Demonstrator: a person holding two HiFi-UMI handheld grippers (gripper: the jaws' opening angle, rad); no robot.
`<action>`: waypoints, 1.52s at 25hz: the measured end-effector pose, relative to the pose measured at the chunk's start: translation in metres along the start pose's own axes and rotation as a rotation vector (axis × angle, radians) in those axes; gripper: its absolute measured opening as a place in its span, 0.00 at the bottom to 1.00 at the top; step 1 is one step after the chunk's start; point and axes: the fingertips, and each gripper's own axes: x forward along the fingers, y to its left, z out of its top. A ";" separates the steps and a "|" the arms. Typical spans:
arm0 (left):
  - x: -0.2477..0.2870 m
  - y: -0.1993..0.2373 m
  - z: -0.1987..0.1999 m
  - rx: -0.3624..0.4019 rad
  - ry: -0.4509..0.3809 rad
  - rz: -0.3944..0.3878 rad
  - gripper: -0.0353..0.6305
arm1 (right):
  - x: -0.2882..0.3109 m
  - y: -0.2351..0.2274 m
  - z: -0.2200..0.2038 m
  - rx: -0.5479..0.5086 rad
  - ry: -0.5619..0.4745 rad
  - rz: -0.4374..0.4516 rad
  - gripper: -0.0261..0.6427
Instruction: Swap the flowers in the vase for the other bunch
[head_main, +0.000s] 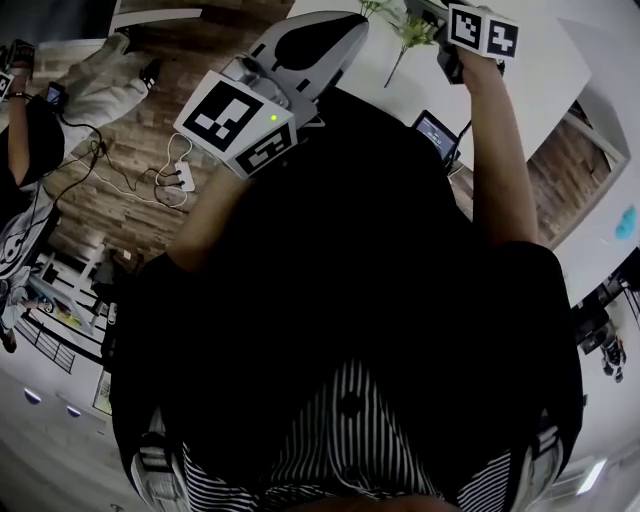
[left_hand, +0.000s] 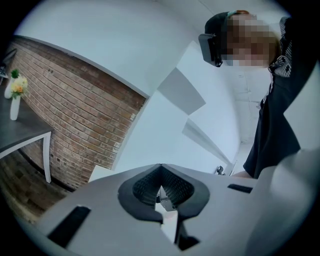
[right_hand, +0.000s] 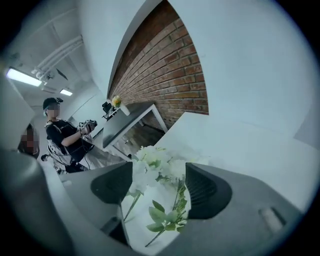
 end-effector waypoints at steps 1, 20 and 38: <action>0.002 -0.002 0.000 0.002 0.002 -0.006 0.06 | -0.006 -0.004 0.001 0.026 -0.018 -0.008 0.52; -0.010 -0.004 0.006 0.022 -0.012 0.008 0.06 | 0.031 -0.048 -0.107 0.203 0.212 -0.121 0.45; 0.003 -0.005 -0.003 0.026 0.012 -0.032 0.06 | -0.008 -0.081 -0.077 0.222 0.057 -0.218 0.07</action>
